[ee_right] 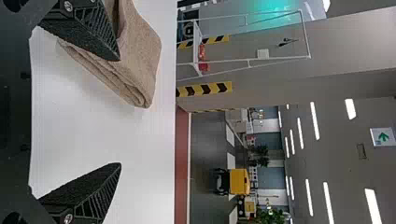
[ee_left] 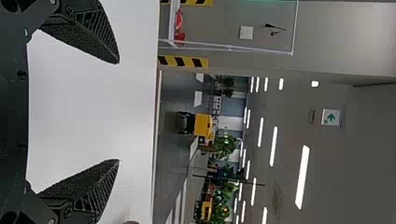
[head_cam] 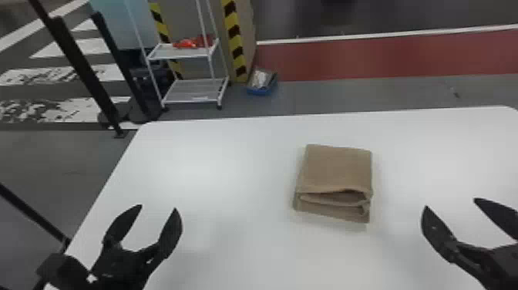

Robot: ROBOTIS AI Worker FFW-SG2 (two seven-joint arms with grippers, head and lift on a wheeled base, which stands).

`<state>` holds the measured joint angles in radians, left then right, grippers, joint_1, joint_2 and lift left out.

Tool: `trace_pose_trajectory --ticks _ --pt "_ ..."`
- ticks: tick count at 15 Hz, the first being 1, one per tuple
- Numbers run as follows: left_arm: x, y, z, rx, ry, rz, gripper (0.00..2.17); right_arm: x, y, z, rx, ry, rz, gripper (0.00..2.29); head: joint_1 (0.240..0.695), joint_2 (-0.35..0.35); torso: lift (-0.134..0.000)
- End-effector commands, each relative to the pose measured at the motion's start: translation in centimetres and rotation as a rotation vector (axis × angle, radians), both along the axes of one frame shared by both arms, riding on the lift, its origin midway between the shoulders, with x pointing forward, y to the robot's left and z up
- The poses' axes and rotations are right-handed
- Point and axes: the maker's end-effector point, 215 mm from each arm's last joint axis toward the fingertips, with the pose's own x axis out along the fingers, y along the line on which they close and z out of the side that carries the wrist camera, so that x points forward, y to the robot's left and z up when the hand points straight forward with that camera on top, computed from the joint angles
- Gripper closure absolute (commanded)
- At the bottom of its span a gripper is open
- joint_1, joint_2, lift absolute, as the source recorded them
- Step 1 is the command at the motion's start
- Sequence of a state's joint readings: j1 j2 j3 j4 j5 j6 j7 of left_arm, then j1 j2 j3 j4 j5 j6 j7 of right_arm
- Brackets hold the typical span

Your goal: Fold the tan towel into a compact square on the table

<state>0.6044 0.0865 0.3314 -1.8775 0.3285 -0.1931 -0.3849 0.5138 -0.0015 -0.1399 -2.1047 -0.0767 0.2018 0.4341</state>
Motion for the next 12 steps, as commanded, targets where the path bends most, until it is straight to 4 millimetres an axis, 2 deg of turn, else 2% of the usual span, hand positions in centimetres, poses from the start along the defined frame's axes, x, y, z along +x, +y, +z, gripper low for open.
trace_pose_trajectory --ticks 1,12 --pt "-0.01 0.07 0.04 0.001 -0.001 0.001 0.14 0.00 0.05 0.00 0.002 0.000 -0.001 0.08 0.695 0.202 -0.124" --pt "-0.06 0.09 -0.08 0.000 0.003 0.001 0.14 0.06 0.06 -0.02 0.003 0.000 -0.003 0.08 0.695 0.204 -0.124"
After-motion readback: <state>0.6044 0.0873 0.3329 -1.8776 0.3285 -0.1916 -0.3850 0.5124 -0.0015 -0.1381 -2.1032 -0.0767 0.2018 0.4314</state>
